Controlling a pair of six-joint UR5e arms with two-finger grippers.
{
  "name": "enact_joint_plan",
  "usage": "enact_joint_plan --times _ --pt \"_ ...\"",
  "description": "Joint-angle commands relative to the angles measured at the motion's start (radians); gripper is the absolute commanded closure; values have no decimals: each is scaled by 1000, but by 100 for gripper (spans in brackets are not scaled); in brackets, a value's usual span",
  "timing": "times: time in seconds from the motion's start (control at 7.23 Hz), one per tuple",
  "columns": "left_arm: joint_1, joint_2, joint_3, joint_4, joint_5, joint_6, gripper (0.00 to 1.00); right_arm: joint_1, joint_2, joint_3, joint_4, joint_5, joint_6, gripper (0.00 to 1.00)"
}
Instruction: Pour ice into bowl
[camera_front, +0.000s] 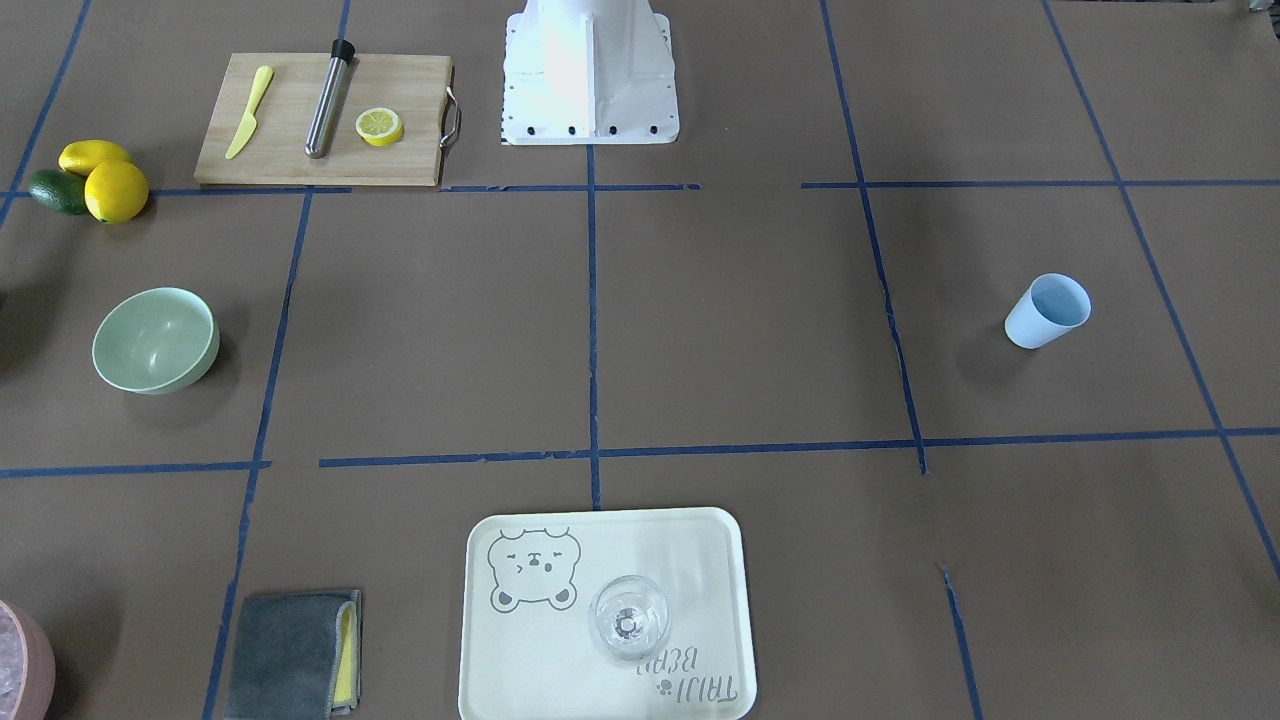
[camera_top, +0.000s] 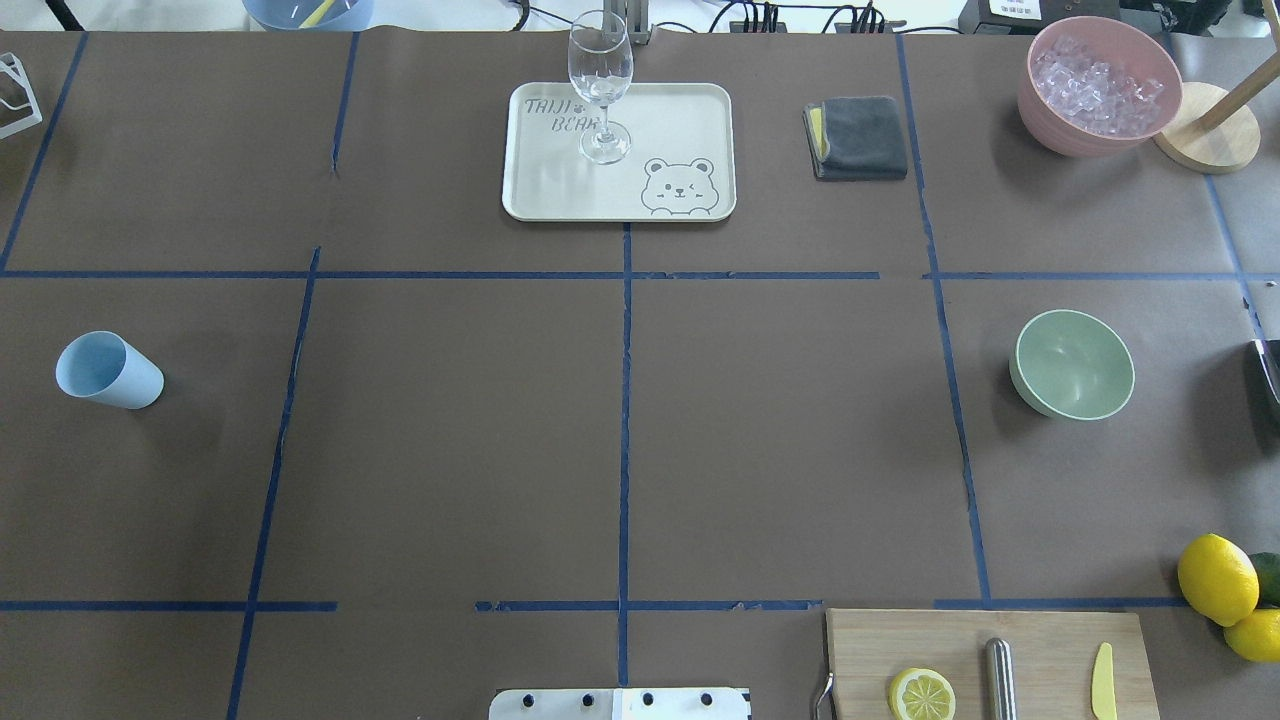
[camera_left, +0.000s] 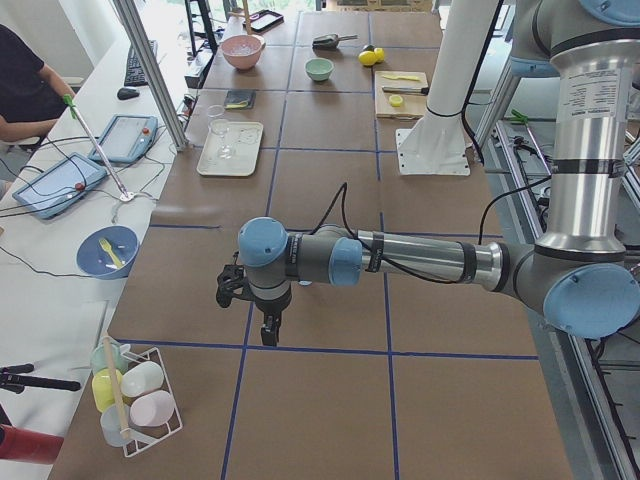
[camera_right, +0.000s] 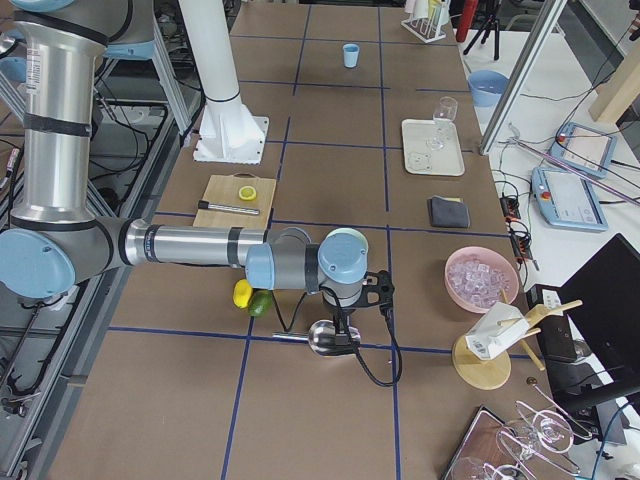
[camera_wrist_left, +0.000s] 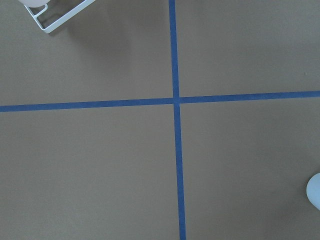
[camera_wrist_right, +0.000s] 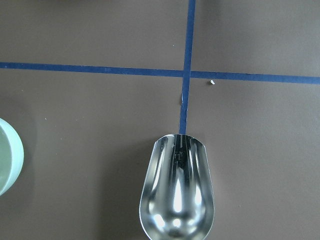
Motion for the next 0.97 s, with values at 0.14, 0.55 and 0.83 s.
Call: enact_joint_plan --times 0.14,0.55,0.83 --pt "0 -2 -3 -2 -2 5 0 0 0 1 1 2 4 0" --pt "3 -24 -49 -112 -6 -3 0 -1 49 53 -5 20 13 0" --pt "17 -61 -170 -117 -5 -5 0 -6 40 40 5 130 149 0"
